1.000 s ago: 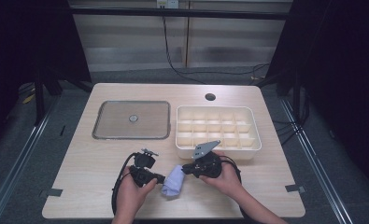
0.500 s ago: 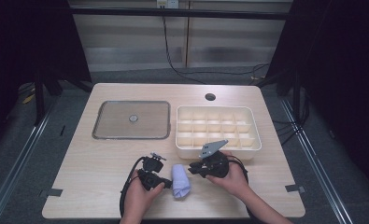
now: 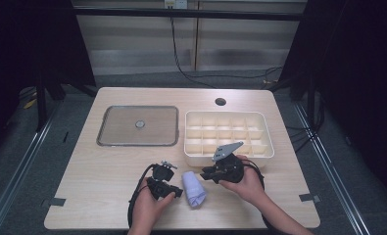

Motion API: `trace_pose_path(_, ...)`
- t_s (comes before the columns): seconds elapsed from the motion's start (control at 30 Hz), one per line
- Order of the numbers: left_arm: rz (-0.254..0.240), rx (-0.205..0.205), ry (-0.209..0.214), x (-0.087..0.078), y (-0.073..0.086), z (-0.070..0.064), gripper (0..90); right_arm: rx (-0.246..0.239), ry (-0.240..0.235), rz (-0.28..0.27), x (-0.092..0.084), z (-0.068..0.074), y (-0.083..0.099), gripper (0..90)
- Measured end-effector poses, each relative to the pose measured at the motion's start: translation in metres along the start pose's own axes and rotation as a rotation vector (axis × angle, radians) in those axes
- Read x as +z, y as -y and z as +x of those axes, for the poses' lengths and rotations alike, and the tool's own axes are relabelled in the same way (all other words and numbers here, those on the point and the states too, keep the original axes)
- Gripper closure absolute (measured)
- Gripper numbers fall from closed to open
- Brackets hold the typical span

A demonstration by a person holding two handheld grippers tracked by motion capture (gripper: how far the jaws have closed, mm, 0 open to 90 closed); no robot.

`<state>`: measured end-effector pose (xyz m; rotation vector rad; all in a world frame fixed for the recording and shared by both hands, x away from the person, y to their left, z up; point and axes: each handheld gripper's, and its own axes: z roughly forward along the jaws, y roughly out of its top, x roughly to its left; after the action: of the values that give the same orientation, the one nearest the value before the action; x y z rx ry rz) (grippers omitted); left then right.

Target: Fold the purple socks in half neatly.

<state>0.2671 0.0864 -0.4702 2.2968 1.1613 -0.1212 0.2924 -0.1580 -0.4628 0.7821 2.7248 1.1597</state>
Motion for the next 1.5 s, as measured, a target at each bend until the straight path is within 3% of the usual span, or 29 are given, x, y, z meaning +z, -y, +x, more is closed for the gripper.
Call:
trace_pose_path(0.23,-0.054,0.029,-0.048,-0.011,0.006,0.01,69.0,0.069,-0.028,0.034,-0.001,0.002,-0.008,70.6)
trace_pose_path(0.63,-0.156,0.111,-0.179,-0.019,0.02,0.035,51.2,0.196,-0.091,0.091,0.003,0.001,-0.013,65.3)
trace_pose_path(1.17,-0.186,0.184,-0.219,-0.011,0.031,0.054,40.5,0.231,-0.108,0.144,0.004,-0.001,-0.018,60.3)
trace_pose_path(1.37,-0.213,0.22,-0.221,-0.009,0.033,0.056,36.1,0.256,-0.11,0.169,0.003,-0.002,-0.021,59.7)
trace_pose_path(1.5,-0.251,0.216,-0.221,-0.007,0.036,0.057,34.7,0.276,-0.122,0.18,0.004,-0.003,-0.022,59.6)
